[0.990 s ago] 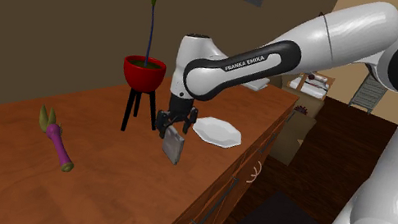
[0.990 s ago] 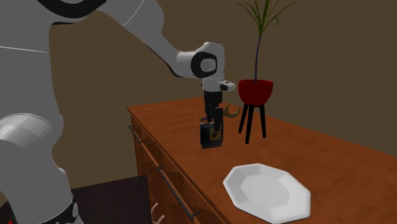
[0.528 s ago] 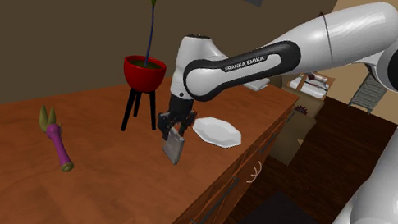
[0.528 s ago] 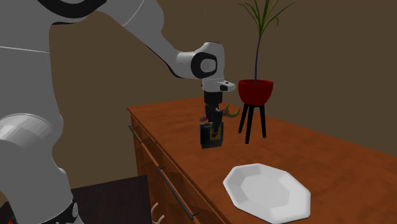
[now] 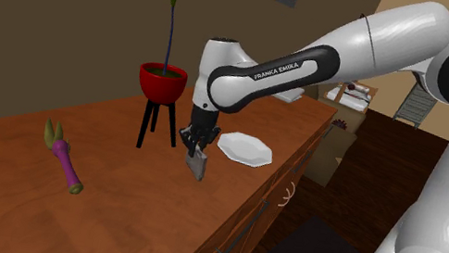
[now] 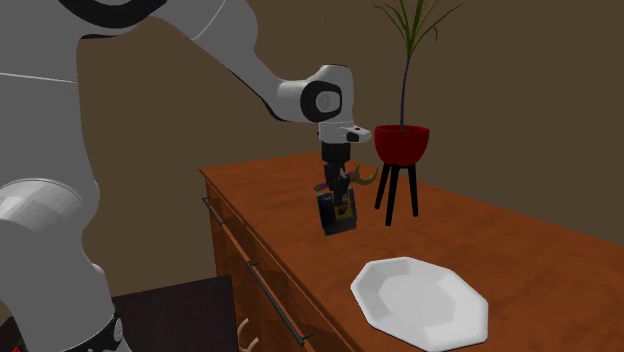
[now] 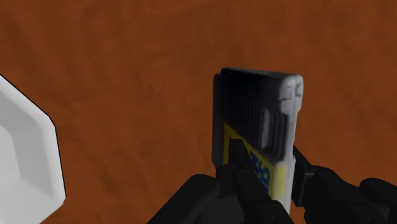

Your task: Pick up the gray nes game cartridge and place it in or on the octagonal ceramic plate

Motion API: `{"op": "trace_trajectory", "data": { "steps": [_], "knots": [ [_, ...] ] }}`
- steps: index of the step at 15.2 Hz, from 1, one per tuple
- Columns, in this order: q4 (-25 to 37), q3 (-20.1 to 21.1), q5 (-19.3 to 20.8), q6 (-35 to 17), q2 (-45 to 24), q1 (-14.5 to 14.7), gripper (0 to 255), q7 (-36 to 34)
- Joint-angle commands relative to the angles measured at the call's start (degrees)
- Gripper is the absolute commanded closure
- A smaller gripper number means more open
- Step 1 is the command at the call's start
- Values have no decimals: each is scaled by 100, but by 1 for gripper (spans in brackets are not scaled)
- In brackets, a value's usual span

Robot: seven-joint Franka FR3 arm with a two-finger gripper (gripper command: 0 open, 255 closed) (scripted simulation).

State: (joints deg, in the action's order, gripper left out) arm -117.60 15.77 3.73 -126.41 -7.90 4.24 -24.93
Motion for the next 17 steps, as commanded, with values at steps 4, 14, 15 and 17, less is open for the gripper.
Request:
{"op": "trace_trajectory", "data": {
  "steps": [4, 14, 15, 17],
  "knots": [
    [81, 18, -55, 204, 96, 5, 255, 25],
    [522, 28, -167, 926, 389, -11, 255, 108],
    [574, 28, -176, 999, 412, -12, 255, 115],
    [680, 28, -191, 1146, 455, -14, 255, 127]
  ]
}}
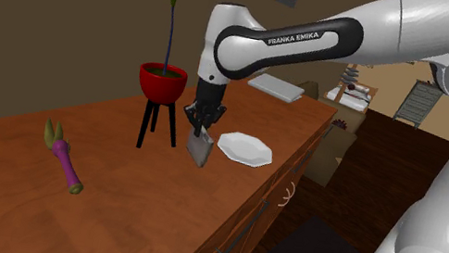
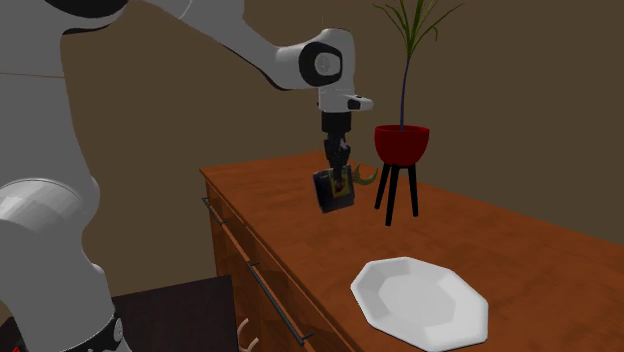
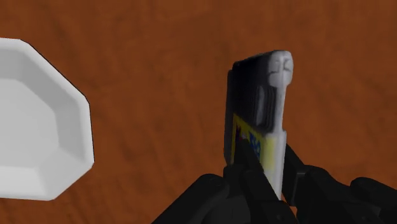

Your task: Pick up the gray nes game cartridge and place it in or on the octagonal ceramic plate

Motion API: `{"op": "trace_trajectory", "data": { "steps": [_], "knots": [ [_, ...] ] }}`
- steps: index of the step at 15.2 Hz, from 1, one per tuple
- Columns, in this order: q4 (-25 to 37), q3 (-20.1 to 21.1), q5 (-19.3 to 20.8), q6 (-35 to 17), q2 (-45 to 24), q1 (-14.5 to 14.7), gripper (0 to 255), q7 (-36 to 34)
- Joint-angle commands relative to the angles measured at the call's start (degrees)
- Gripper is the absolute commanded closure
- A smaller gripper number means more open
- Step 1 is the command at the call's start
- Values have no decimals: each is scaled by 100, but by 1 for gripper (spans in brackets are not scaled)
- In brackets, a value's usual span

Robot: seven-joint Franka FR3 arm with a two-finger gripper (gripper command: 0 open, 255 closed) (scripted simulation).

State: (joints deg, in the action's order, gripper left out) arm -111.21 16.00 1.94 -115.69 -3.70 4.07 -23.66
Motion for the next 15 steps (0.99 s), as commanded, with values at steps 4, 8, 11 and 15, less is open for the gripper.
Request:
{"op": "trace_trajectory", "data": {
  "steps": [4, 8, 11, 15],
  "knots": [
    [-32, -184, -65, 114, 160, -214, 255, 426],
    [-43, -445, -105, 180, 246, -493, 255, 982],
    [19, -639, -119, 244, 253, -699, 255, 1389],
    [194, -896, -128, 347, 185, -969, 255, 1920]
  ]
}}
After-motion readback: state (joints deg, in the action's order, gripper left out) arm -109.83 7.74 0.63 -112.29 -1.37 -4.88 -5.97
